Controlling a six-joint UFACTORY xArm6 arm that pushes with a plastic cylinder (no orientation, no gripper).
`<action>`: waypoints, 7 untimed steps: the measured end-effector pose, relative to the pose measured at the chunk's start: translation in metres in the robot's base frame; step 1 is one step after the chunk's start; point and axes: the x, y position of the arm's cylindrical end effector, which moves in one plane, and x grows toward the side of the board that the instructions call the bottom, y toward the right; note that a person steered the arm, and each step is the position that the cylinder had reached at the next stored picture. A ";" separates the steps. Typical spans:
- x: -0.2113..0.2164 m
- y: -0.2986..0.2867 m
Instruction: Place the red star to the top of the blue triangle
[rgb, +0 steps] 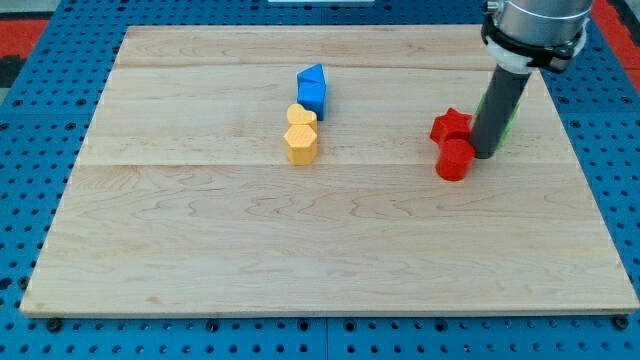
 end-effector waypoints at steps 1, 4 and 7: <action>-0.001 -0.043; -0.011 -0.021; -0.031 -0.063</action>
